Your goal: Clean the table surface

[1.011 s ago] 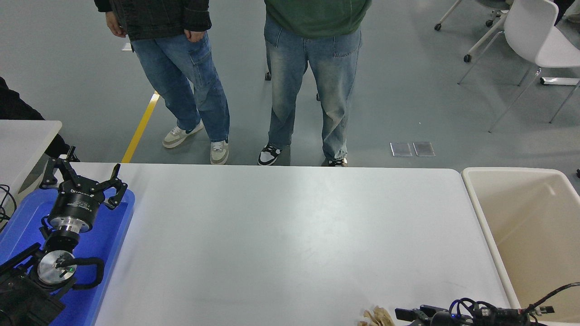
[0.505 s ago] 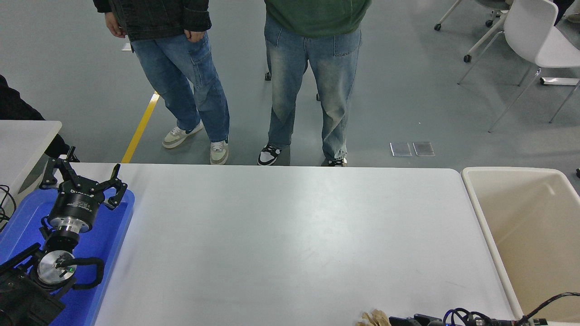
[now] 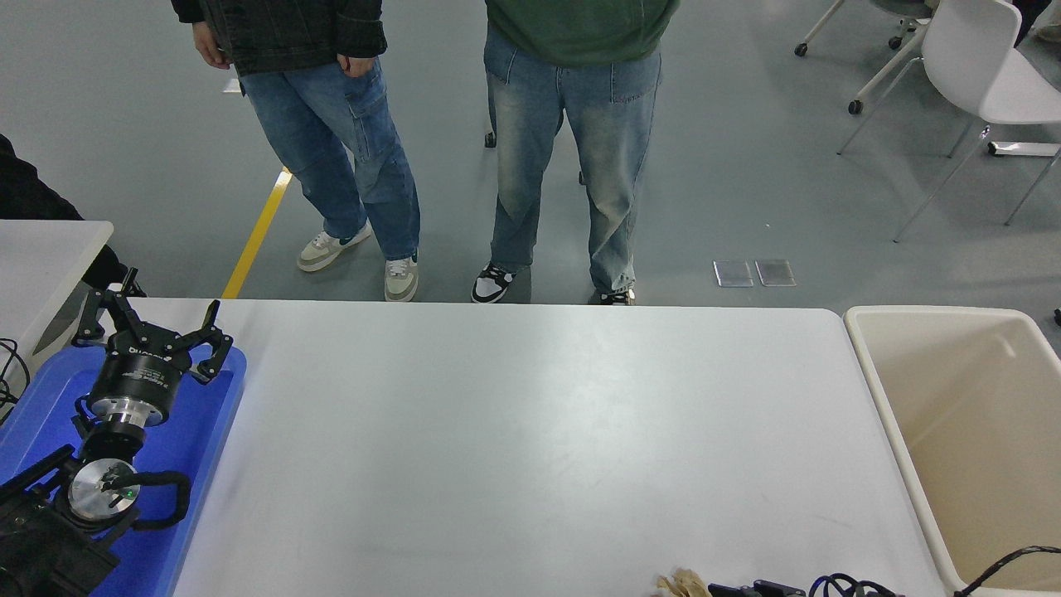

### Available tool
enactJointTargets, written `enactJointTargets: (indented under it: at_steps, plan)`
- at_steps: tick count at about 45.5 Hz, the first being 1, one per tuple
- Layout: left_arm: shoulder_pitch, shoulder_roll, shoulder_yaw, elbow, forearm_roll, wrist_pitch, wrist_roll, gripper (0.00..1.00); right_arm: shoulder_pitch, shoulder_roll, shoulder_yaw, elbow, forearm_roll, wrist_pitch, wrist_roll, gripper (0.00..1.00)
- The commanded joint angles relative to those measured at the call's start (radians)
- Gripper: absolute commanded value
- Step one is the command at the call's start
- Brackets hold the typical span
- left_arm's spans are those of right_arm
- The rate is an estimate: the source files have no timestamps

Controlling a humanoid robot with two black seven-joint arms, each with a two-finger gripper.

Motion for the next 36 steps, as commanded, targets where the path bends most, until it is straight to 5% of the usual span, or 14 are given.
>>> enactJointTargets:
  at_steps: [1,6,9,10,12,17,36]
  plan:
    - [0.0,0.0,0.0,0.0,0.0,0.0,0.001,1.0,-0.001,0.002,-0.051,-0.027,-0.027,-0.063,0.005,0.84]
    - [0.0,-0.001,0.0,0.0,0.0,0.0,0.0,1.0,0.002,0.004,-0.075,-0.053,-0.041,-0.104,0.026,0.78]
    - [0.0,0.0,0.0,0.0,0.0,0.0,0.0,1.0,0.004,0.005,-0.078,-0.068,-0.041,-0.107,0.041,0.66]
    - [0.0,0.0,0.0,0.0,0.0,0.0,0.0,1.0,0.006,0.007,-0.08,-0.073,-0.041,-0.107,0.044,0.6]
    - [0.0,0.0,0.0,0.0,0.0,0.0,0.0,1.0,0.01,0.01,-0.08,-0.082,-0.041,-0.101,0.043,0.29]
    - [0.0,0.0,0.0,0.0,0.0,0.0,0.0,1.0,0.025,0.01,-0.083,-0.09,-0.038,-0.098,0.037,0.0]
    - [0.0,0.0,0.0,0.0,0.0,0.0,0.0,1.0,0.11,-0.009,-0.094,-0.073,0.052,-0.097,0.051,0.0]
